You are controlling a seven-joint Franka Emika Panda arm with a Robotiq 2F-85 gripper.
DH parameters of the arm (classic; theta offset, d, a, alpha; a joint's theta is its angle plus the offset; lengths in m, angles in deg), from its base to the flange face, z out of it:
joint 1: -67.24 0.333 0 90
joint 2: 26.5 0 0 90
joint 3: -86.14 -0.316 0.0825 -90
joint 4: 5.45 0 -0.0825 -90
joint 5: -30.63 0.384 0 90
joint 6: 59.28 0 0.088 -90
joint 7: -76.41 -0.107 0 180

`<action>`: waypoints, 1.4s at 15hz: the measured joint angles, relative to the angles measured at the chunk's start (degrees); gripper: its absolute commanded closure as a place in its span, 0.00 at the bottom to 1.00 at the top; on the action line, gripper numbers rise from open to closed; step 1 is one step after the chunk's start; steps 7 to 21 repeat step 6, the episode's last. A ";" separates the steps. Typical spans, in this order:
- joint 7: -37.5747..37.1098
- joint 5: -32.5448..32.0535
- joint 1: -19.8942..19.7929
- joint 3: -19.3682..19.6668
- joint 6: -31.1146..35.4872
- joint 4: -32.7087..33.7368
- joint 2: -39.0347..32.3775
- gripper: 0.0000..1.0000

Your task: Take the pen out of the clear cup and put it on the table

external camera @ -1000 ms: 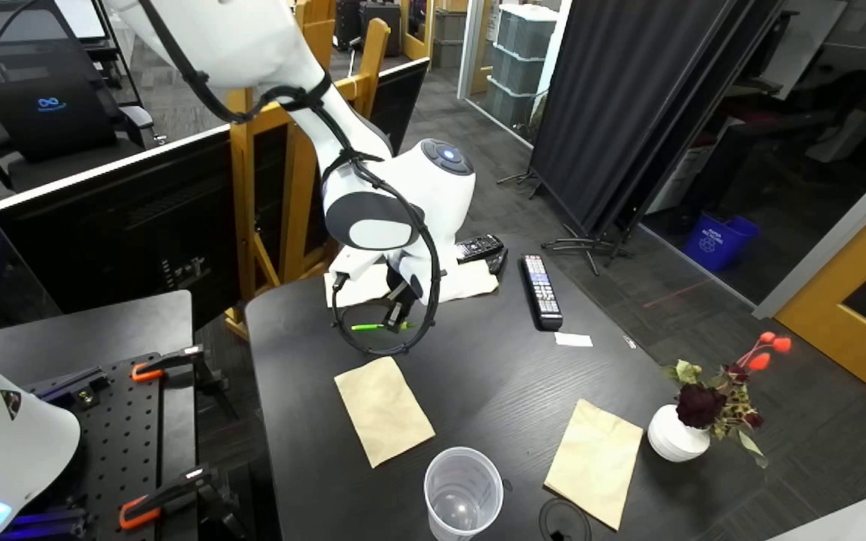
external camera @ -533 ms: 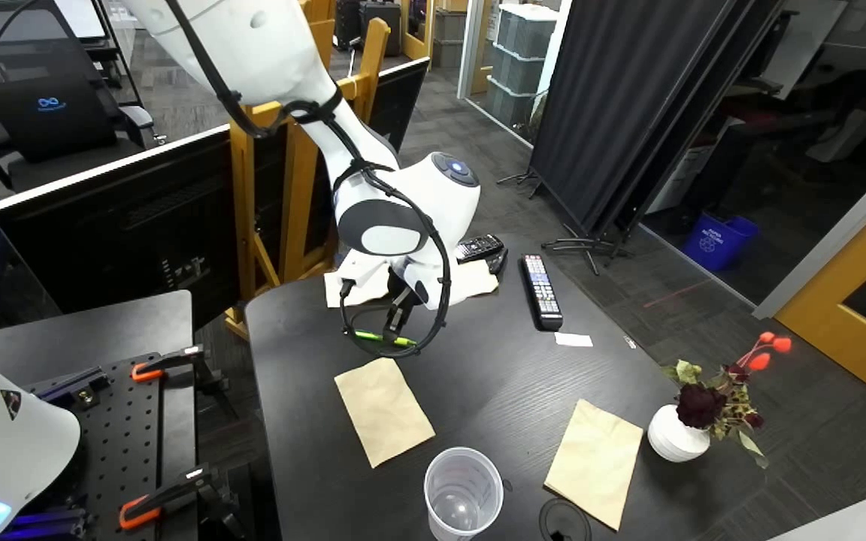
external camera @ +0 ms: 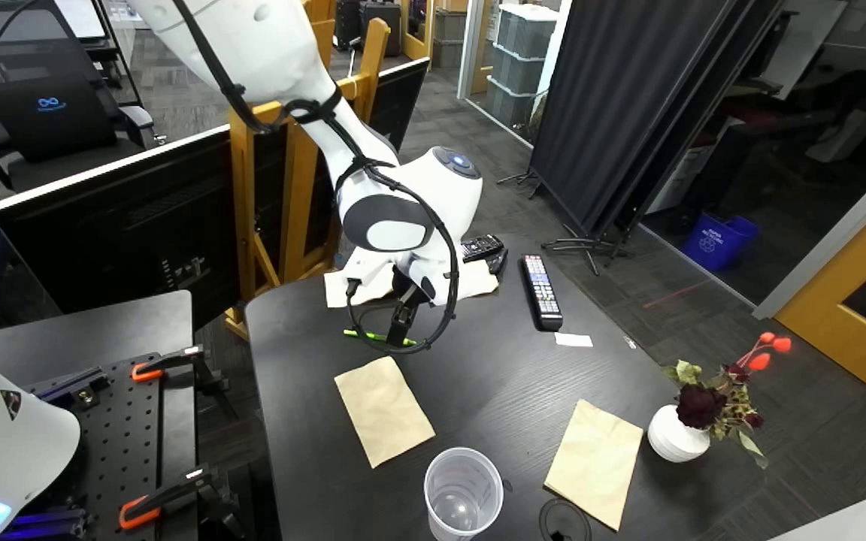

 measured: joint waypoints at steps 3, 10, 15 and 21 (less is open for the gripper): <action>0.00 -0.51 0.19 0.29 0.00 0.11 0.00 0.00; -0.07 -0.54 0.42 0.64 -0.05 0.15 0.00 0.00; -0.07 -0.54 0.42 0.64 -0.05 0.15 0.00 0.00; -0.07 -0.54 0.42 0.64 -0.05 0.15 0.00 0.00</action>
